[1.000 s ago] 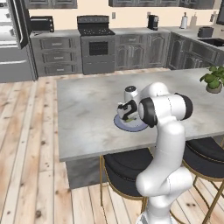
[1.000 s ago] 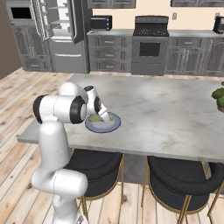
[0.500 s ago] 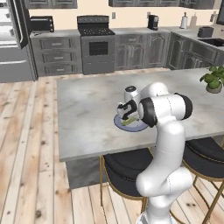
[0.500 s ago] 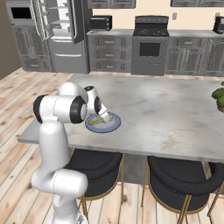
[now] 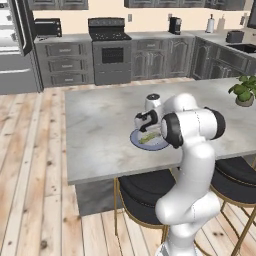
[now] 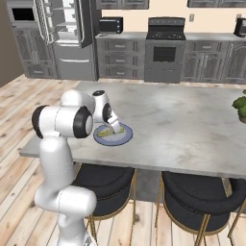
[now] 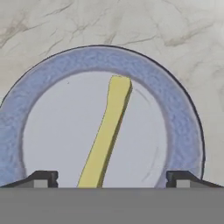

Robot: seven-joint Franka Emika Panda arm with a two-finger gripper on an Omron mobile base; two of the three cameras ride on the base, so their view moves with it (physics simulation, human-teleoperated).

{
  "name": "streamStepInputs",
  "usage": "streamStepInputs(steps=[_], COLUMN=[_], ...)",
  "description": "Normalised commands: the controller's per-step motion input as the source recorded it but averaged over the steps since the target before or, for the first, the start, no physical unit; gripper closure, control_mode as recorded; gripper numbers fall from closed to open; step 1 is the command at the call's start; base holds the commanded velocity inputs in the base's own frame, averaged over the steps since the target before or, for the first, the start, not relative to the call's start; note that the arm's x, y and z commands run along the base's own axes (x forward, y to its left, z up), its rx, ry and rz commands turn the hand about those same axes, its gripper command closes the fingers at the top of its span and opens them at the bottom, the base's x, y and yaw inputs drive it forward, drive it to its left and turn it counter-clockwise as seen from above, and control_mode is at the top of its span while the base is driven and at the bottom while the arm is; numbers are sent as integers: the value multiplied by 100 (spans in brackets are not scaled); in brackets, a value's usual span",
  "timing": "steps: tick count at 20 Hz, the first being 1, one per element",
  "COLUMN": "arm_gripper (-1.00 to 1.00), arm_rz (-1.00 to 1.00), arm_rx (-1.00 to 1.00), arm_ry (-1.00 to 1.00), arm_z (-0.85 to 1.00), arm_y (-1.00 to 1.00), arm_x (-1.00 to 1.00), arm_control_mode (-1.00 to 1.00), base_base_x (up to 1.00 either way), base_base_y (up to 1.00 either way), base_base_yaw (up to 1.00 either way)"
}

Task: Retrieve the butter from the fridge and place it on a plate on the dining table. Then retrieve the butter knife by the fridge and place it near the plate.

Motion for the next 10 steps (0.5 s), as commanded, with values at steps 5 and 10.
streamStepInputs(steps=[5, 10], arm_gripper=[-100, -100], arm_rz=[14, 25], arm_rx=[17, 11], arm_ry=[10, 28], arm_z=[100, 80], arm_y=[-9, 0], arm_x=[-78, -75], arm_control_mode=[-100, -100], base_base_x=[0, 0], base_base_y=[0, 0], base_base_yaw=[0, 0])
